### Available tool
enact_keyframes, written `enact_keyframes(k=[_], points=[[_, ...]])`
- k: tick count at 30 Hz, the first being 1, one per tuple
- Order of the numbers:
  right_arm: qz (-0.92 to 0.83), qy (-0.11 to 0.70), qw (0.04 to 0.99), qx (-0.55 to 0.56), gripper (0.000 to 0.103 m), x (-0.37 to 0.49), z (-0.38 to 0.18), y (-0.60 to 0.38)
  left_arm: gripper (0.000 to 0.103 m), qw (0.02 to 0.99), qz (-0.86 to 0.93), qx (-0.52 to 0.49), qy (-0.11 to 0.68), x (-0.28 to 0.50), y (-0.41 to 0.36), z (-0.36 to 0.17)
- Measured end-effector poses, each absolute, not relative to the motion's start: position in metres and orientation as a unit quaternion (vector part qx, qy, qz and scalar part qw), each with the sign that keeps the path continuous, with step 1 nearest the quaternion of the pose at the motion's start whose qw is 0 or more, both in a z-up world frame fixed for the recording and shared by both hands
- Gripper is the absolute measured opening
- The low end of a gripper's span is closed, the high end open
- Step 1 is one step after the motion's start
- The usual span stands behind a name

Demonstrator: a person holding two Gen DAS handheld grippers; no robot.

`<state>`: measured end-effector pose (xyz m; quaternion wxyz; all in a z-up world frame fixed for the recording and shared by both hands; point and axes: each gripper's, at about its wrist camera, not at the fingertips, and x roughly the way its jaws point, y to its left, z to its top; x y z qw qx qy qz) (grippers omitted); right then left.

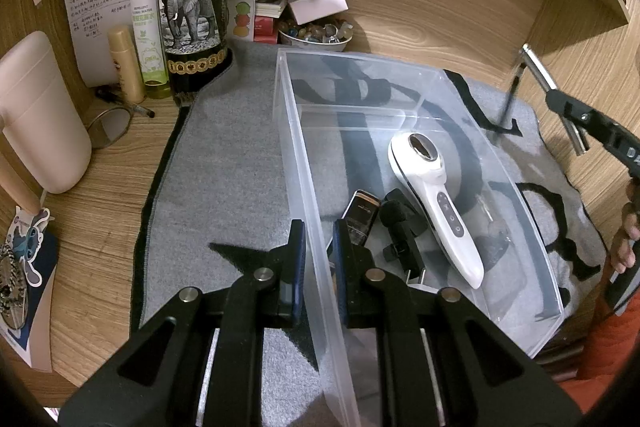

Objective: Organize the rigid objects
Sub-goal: 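Carry the silver pen into the box and open the right gripper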

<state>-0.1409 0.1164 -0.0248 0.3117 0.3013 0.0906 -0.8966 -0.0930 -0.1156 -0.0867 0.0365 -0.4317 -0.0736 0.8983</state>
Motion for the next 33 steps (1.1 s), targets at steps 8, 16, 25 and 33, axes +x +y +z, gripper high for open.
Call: enact_keyframes(k=[8, 16, 25, 33], points=[[-0.882, 0.101, 0.364, 0.283, 0.014, -0.122, -0.018, 0.09, 0.013, 0.037, 0.898, -0.431, -0.074, -0.093, -0.116, -0.087], [-0.845, 0.139, 0.408, 0.316, 0.014, -0.117, -0.045, 0.052, 0.013, 0.037, 0.898, -0.432, -0.075, -0.093, -0.116, -0.087], [-0.811, 0.177, 0.41, 0.378, 0.014, -0.122, -0.084, 0.029, 0.013, 0.037, 0.898, -0.431, -0.075, -0.093, -0.116, -0.087], [-0.8, 0.201, 0.413, 0.386, 0.015, -0.115, -0.09, 0.026, 0.013, 0.037, 0.898, -0.431, -0.075, -0.093, -0.115, -0.087]])
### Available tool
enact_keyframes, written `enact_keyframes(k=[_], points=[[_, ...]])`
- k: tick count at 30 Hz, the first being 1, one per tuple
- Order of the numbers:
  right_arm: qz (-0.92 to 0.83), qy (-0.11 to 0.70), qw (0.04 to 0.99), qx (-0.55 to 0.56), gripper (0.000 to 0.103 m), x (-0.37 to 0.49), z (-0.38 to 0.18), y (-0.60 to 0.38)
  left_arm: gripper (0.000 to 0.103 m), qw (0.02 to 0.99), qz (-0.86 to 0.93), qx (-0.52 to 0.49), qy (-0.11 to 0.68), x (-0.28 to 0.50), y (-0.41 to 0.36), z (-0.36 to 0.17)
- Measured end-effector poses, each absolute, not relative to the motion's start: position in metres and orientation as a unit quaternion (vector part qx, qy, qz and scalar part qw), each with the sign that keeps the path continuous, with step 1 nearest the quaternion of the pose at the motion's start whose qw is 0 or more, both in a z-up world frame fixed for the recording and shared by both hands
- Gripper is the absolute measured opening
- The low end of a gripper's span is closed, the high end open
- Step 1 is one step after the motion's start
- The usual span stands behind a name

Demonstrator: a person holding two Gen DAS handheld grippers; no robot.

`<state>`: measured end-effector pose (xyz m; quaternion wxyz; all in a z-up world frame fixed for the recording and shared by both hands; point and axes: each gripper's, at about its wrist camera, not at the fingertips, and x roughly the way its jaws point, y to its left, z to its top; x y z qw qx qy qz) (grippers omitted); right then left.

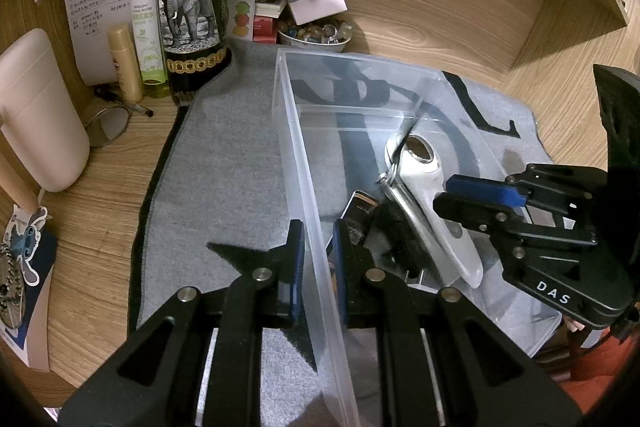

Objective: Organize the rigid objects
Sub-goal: 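Carry the silver pen into the box and open the right gripper, then grasp the bunch of keys on the rug with the right gripper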

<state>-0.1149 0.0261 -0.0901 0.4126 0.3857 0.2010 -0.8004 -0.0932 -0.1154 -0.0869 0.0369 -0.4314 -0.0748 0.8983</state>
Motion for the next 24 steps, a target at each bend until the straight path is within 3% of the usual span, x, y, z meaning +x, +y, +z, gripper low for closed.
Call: enact_keyframes(k=[4, 10, 24], points=[[-0.806, 0.195, 0.408, 0.381, 0.029, -0.114, -0.086, 0.029, 0.013, 0.037, 0.898, -0.432, -0.075, -0.094, -0.115, -0.087], [-0.824, 0.175, 0.397, 0.365, 0.042, -0.118, -0.073, 0.042, 0.013, 0.037, 0.898, -0.431, -0.075, -0.093, -0.115, -0.087], [-0.877, 0.12, 0.303, 0.353, 0.042, -0.146, -0.052, 0.116, 0.013, 0.036, 0.898, -0.432, -0.074, -0.094, -0.115, -0.087]])
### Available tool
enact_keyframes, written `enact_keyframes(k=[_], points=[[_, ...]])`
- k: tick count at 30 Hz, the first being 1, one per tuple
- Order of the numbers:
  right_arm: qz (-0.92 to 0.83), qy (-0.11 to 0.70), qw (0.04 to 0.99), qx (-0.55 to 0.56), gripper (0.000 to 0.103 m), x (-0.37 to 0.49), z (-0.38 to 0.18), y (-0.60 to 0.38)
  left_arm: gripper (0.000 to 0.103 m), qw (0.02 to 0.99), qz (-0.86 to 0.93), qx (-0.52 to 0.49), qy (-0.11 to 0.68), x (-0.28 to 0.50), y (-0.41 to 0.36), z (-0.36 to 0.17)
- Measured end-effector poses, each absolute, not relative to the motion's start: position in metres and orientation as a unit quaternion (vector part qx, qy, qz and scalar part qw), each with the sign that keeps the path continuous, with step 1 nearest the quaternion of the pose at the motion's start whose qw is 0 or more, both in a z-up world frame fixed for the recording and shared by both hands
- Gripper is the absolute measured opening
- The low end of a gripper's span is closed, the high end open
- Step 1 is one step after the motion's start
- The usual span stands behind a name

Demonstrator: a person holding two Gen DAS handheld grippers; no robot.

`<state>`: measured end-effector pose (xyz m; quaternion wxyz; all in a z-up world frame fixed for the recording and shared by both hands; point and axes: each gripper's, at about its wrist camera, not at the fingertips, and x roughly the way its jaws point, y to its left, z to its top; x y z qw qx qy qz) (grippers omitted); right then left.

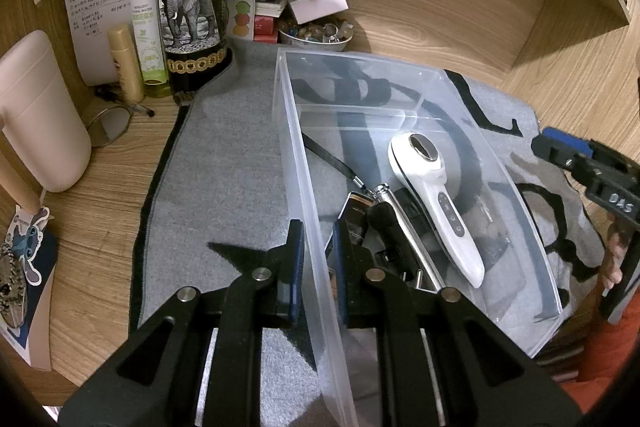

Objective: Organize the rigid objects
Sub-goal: 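Grasp the bunch of keys on the rug with the right gripper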

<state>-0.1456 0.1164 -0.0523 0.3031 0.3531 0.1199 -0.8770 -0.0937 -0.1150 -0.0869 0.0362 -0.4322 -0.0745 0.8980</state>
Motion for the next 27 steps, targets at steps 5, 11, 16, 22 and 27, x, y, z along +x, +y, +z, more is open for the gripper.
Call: enact_keyframes(k=[5, 11, 16, 22, 27], points=[[-0.87, 0.113, 0.278, 0.392, 0.042, -0.158, -0.077, 0.132, 0.013, 0.035, 0.898, -0.433, -0.073, -0.093, -0.115, -0.087], [-0.847, 0.11, 0.28, 0.437, 0.042, -0.155, -0.11, 0.134, 0.013, 0.035, 0.898, -0.433, -0.072, -0.093, -0.115, -0.088], [-0.831, 0.116, 0.286, 0.462, 0.042, -0.144, -0.128, 0.132, 0.013, 0.035, 0.898, -0.433, -0.073, -0.093, -0.115, -0.088], [-0.831, 0.132, 0.286, 0.459, 0.047, -0.132, -0.131, 0.13, 0.013, 0.035, 0.898, -0.433, -0.073, -0.092, -0.115, -0.088], [-0.83, 0.15, 0.288, 0.453, 0.048, -0.126, -0.131, 0.125, 0.013, 0.035, 0.898, -0.432, -0.073, -0.092, -0.115, -0.089]])
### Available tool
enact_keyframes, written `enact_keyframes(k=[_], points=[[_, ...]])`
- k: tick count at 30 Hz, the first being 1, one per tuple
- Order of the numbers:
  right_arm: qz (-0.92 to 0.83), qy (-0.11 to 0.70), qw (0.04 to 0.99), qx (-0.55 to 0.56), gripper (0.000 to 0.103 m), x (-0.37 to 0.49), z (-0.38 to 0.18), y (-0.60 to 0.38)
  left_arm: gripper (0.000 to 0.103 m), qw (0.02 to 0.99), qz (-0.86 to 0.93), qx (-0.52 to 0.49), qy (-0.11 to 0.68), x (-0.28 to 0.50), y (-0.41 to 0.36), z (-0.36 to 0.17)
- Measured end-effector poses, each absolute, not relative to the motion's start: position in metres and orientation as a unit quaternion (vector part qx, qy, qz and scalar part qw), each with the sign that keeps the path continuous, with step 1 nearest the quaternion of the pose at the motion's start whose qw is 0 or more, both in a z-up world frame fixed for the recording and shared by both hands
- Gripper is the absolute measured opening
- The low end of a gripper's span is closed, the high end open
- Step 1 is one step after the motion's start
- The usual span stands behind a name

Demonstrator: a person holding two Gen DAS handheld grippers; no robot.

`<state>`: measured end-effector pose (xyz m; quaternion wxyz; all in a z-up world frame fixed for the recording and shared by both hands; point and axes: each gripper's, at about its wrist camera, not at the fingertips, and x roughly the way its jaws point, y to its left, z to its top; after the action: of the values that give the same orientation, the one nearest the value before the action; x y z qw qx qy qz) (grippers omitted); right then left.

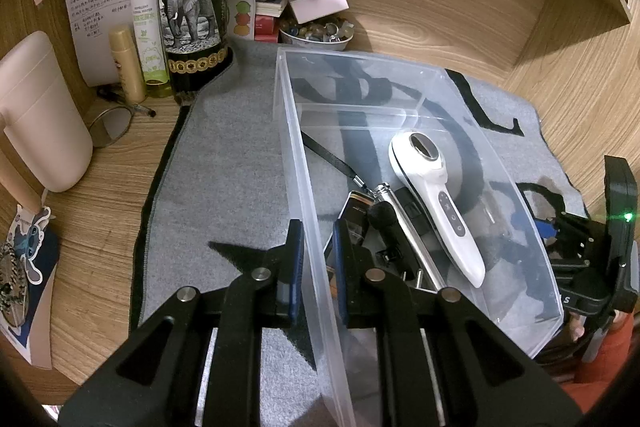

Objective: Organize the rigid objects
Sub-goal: 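Grasp the bunch of keys on the rug with the right gripper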

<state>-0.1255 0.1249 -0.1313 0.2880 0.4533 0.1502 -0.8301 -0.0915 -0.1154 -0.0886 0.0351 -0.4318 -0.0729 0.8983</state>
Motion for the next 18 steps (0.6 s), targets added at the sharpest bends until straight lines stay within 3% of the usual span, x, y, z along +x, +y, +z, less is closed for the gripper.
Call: enact_keyframes(k=[4, 10, 18], points=[[-0.834, 0.152, 0.287, 0.446, 0.048, -0.126, -0.134, 0.123, 0.013, 0.035, 0.898, -0.432, -0.073, -0.091, -0.115, -0.089], [-0.846, 0.137, 0.27, 0.44, 0.024, -0.137, -0.134, 0.126, 0.013, 0.039, 0.898, -0.432, -0.07, -0.091, -0.115, -0.089], [-0.851, 0.122, 0.263, 0.438, 0.023, -0.138, -0.131, 0.132, 0.013, 0.039, 0.898, -0.433, -0.071, -0.092, -0.115, -0.088]])
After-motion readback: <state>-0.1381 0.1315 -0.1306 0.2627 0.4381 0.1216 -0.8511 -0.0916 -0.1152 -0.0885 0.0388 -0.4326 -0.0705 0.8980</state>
